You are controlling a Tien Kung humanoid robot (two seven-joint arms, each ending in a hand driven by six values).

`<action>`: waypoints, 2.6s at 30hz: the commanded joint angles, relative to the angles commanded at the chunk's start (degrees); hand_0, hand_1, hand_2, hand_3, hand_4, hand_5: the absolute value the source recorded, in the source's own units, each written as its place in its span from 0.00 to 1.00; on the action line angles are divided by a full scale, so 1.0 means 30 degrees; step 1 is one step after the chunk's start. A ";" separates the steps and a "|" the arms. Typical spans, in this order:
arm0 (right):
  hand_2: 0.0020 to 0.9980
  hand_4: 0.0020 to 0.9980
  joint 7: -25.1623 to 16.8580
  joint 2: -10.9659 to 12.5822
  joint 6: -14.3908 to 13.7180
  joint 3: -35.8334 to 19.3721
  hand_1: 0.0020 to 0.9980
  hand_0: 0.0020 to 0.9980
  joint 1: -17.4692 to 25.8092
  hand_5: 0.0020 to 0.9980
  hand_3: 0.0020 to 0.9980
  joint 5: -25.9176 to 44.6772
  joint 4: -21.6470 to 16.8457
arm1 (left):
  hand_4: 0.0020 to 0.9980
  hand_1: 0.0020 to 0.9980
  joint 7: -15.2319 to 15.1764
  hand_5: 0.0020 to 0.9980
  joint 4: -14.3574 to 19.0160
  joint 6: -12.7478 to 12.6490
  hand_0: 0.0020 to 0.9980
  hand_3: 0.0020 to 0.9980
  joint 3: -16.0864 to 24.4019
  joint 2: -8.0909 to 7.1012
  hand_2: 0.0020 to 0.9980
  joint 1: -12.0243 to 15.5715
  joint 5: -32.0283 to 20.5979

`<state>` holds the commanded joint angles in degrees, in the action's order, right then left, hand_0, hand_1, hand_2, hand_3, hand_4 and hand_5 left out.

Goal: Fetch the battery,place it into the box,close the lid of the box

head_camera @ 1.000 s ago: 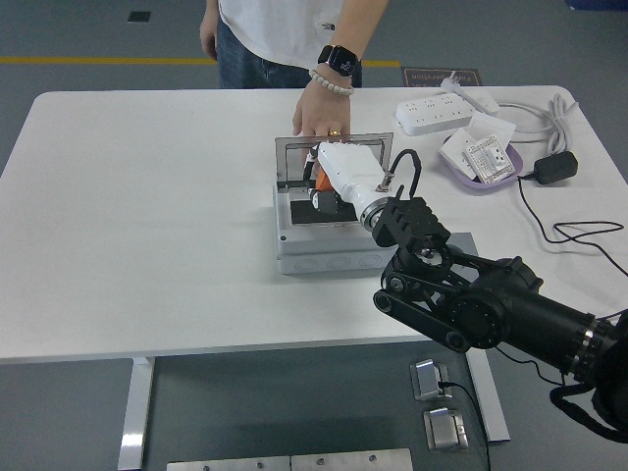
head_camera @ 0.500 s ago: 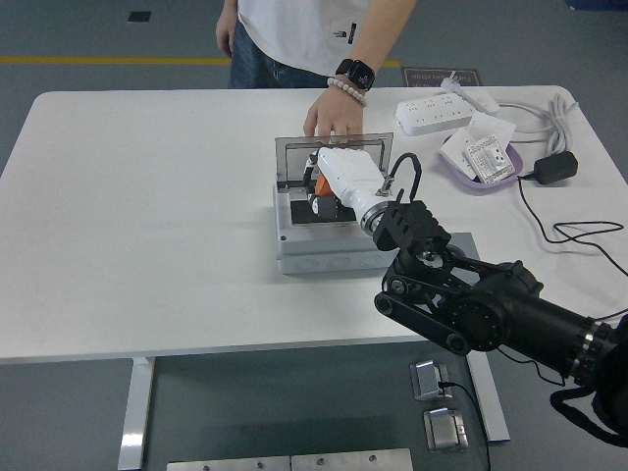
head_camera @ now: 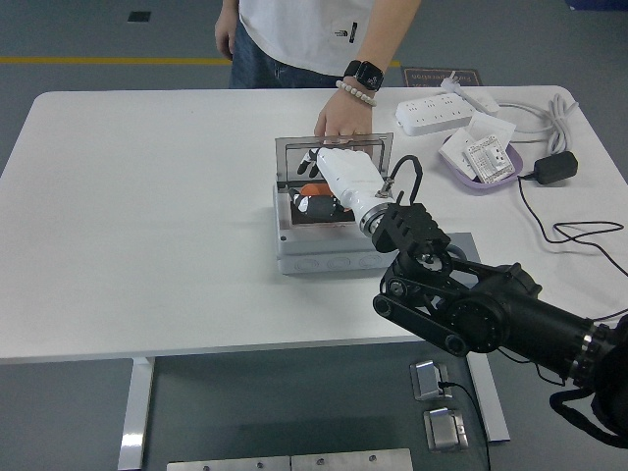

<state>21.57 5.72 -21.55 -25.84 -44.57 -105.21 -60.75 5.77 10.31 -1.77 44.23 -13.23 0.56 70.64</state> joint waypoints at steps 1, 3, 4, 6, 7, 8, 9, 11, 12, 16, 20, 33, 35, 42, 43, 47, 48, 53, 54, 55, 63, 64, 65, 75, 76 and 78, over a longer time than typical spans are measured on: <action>0.63 0.75 -0.0004 0.0000 -0.0023 0.0009 0.62 0.67 0.0018 0.51 0.65 0.0019 -0.0029 | 0.00 0.59 0.0008 0.00 0.0000 0.0002 0.39 0.50 0.0010 0.0007 0.53 0.0002 0.0019; 0.63 0.75 -0.0007 0.0015 -0.0072 -0.0007 0.62 0.67 0.0069 0.51 0.65 0.0060 -0.0127 | 0.00 0.59 0.0026 0.00 0.0000 0.0008 0.39 0.50 0.0030 0.0026 0.53 0.0011 0.0056; 0.63 0.75 -0.0007 0.0034 -0.0099 -0.0030 0.62 0.67 0.0096 0.51 0.65 0.0106 -0.0195 | 0.00 0.59 0.0033 0.00 0.0000 0.0009 0.39 0.50 0.0036 0.0036 0.53 0.0016 0.0065; 0.64 0.77 -0.0064 0.0135 -0.0185 -0.0131 0.63 0.69 0.0171 0.54 0.66 0.0458 -0.0449 | 0.00 0.60 0.0044 0.00 0.0000 0.0019 0.39 0.50 0.0020 0.0056 0.53 0.0027 0.0054; 0.64 0.77 -0.0104 0.0200 -0.0208 -0.0210 0.63 0.69 0.0214 0.54 0.66 0.0699 -0.0598 | 0.00 0.60 0.0046 0.00 0.0000 0.0023 0.39 0.50 0.0011 0.0063 0.53 0.0031 0.0043; 0.64 0.77 -0.0156 0.0292 -0.0224 -0.0329 0.63 0.69 0.0272 0.54 0.66 0.1018 -0.0797 | 0.00 0.60 0.0048 0.00 0.0000 0.0025 0.39 0.50 -0.0001 0.0072 0.53 0.0035 0.0025; 0.64 0.77 -0.0225 0.0443 -0.0224 -0.0546 0.63 0.69 0.0364 0.54 0.66 0.1450 -0.1123 | 0.00 0.60 0.0056 0.00 0.0000 0.0031 0.39 0.50 -0.0005 0.0084 0.53 0.0039 0.0014; 0.64 0.77 -0.0316 0.0708 -0.0167 -0.0934 0.63 0.69 0.0515 0.54 0.66 0.2123 -0.1678 | 0.00 0.60 0.0063 0.00 0.0000 0.0037 0.39 0.50 -0.0044 0.0104 0.53 0.0052 -0.0027; 0.63 0.77 -0.0343 0.0852 -0.0093 -0.1153 0.63 0.69 0.0591 0.56 0.66 0.2407 -0.1972 | 0.00 0.60 0.0072 0.00 0.0000 0.0044 0.39 0.50 -0.0051 0.0115 0.53 0.0062 -0.0029; 0.63 0.77 -0.0319 0.1510 0.0404 -0.2218 0.63 0.69 0.0902 0.56 0.66 0.3326 -0.3345 | 0.00 0.60 0.0108 0.00 0.0000 0.0069 0.39 0.50 -0.0066 0.0161 0.53 0.0112 -0.0027; 0.62 0.77 -0.0135 0.2029 0.0997 -0.3147 0.57 0.60 0.0966 0.57 0.64 0.3826 -0.4581 | 0.00 0.60 0.0140 0.00 0.0000 0.0095 0.39 0.50 -0.0055 0.0203 0.53 0.0143 0.0034; 0.58 0.76 -0.1103 0.1773 0.1042 -0.3588 0.50 0.52 -0.1128 0.58 0.62 0.6058 -0.2232 | 0.00 0.60 0.0205 0.00 0.0000 0.0229 0.39 0.50 -0.0163 0.0181 0.53 -0.0041 0.0189; 0.58 0.76 -0.1315 0.1610 0.0952 -0.3454 0.50 0.52 -0.1567 0.58 0.62 0.6372 -0.1397 | 0.00 0.60 0.0227 0.00 0.0000 0.0255 0.39 0.50 -0.0153 0.0175 0.53 -0.0081 0.0265; 0.59 0.75 -0.1556 0.1367 0.0933 -0.2717 0.53 0.56 -0.2719 0.60 0.63 0.7085 0.1458 | 0.00 0.60 0.0254 0.00 0.0000 0.0339 0.39 0.50 -0.0190 0.0156 0.54 -0.0200 0.0341; 0.59 0.75 -0.1576 0.1353 0.0936 -0.2587 0.53 0.56 -0.2809 0.60 0.63 0.7213 0.1853 | 0.00 0.60 0.0254 0.00 0.0000 0.0349 0.39 0.50 -0.0201 0.0145 0.54 -0.0211 0.0341; 0.59 0.75 -0.1640 0.1308 0.0945 -0.2189 0.53 0.56 -0.2848 0.60 0.63 0.7492 0.2538 | 0.00 0.60 0.0244 0.00 0.0000 0.0363 0.39 0.50 -0.0220 0.0117 0.54 -0.0236 0.0323; 0.61 0.75 -0.1645 0.1294 0.0952 -0.2056 0.57 0.65 -0.2811 0.62 0.64 0.7521 0.2643 | 0.00 0.60 0.0236 0.00 0.0000 0.0360 0.39 0.50 -0.0234 0.0111 0.53 -0.0238 0.0296; 0.61 0.75 -0.1497 0.1333 0.1007 -0.1496 0.57 0.65 -0.2547 0.62 0.64 0.7436 0.2518 | 0.00 0.60 0.0202 0.00 0.0000 0.0340 0.39 0.50 -0.0257 0.0112 0.53 -0.0246 0.0222; 0.61 0.74 -0.1414 0.1383 0.1045 -0.1365 0.57 0.67 -0.2477 0.63 0.64 0.7371 0.2351 | 0.00 0.60 0.0194 0.00 0.0000 0.0334 0.39 0.50 -0.0263 0.0111 0.53 -0.0245 0.0200; 0.61 0.74 -0.1320 0.1444 0.1089 -0.1260 0.57 0.67 -0.2420 0.63 0.64 0.7290 0.2160 | 0.00 0.60 0.0191 0.00 0.0000 0.0328 0.39 0.50 -0.0254 0.0110 0.53 -0.0244 0.0189; 0.61 0.74 -0.0329 0.2462 0.1606 -0.0825 0.57 0.68 -0.2026 0.64 0.64 0.6175 -0.0252 | 0.00 0.60 0.0180 0.00 0.0000 0.0285 0.39 0.50 -0.0214 0.0124 0.53 -0.0209 0.0081; 0.61 0.74 -0.0211 0.2624 0.1671 -0.0830 0.57 0.68 -0.1987 0.64 0.64 0.6006 -0.0596 | 0.00 0.60 0.0178 0.00 0.0000 0.0280 0.39 0.50 -0.0220 0.0127 0.53 -0.0206 0.0067; 0.61 0.74 -0.0077 0.2806 0.1741 -0.0848 0.57 0.68 -0.1944 0.64 0.64 0.5830 -0.0962 | 0.00 0.60 0.0173 0.00 0.0000 0.0273 0.39 0.50 -0.0223 0.0128 0.53 -0.0200 0.0050; 0.60 0.74 0.0736 0.4156 0.2179 -0.0754 0.56 0.65 -0.1516 0.67 0.64 0.4976 -0.3477 | 0.00 0.59 0.0147 0.00 0.0000 0.0240 0.38 0.50 -0.0221 0.0111 0.53 -0.0139 -0.0057; 0.60 0.74 0.0740 0.4236 0.2169 -0.0695 0.56 0.65 -0.1450 0.67 0.64 0.4989 -0.3590 | 0.00 0.59 0.0134 0.00 0.0000 0.0235 0.38 0.50 -0.0239 0.0110 0.53 -0.0141 -0.0098; 0.60 0.75 0.0749 0.4362 0.2156 -0.0566 0.55 0.63 -0.1339 0.69 0.65 0.5009 -0.3767 | 0.00 0.59 0.0110 0.00 0.0000 0.0227 0.39 0.50 -0.0261 0.0104 0.53 -0.0153 -0.0154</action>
<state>23.81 18.81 -15.08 -27.54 -48.59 -90.18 -72.05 6.10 10.31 -1.09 43.44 -12.91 0.10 70.18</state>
